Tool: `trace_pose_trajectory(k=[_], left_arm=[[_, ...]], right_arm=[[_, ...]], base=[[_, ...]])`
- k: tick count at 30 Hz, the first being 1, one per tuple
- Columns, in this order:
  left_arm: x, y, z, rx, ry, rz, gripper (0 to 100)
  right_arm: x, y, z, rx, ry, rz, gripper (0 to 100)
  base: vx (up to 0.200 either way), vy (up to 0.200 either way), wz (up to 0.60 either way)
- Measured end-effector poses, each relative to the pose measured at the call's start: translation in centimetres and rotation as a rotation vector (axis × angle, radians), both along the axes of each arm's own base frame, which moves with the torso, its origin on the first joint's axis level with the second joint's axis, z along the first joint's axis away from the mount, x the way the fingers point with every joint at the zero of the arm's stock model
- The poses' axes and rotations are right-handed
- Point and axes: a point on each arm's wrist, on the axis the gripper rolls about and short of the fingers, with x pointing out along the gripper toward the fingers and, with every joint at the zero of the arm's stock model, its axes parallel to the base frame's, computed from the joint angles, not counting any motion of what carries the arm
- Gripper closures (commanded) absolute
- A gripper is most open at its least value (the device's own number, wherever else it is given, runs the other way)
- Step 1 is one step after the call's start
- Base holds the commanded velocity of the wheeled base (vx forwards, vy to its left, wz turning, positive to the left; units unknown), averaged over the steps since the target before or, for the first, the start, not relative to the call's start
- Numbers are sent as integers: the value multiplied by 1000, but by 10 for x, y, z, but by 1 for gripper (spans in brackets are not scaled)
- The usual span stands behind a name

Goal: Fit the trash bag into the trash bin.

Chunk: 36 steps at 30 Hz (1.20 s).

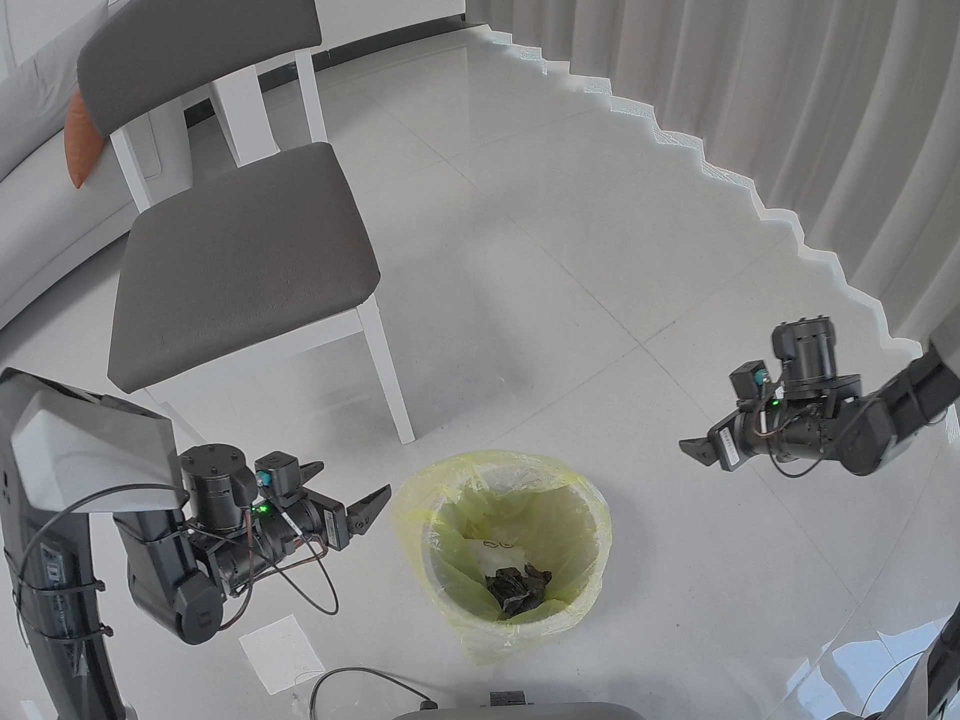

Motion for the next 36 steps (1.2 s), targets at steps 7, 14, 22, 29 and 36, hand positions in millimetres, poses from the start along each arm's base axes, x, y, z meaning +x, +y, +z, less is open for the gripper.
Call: trace_pose_trajectory(k=[7, 14, 22, 29, 36], left_arm=[[-44, 14, 42, -33, -47, -11, 0], [-89, 37, 84, -83, -150, 40, 0], [-134, 65, 116, -109, -239, 146, 0], [-177, 79, 130, -113, -292, 217, 0], [-226, 84, 124, -102, -235, 256, 0]], right_arm=[[-62, -23, 51, 104, -129, -78, 0], [-135, -40, 87, 199, -282, -127, 0], [-214, -57, 103, 292, -470, -174, 0], [-263, -64, 98, 373, -592, -174, 0], [-301, -67, 80, 431, -667, -164, 0]], base=[[0, 0, 0], [0, 0, 0], [0, 0, 0], [0, 0, 0], [0, 0, 0]])
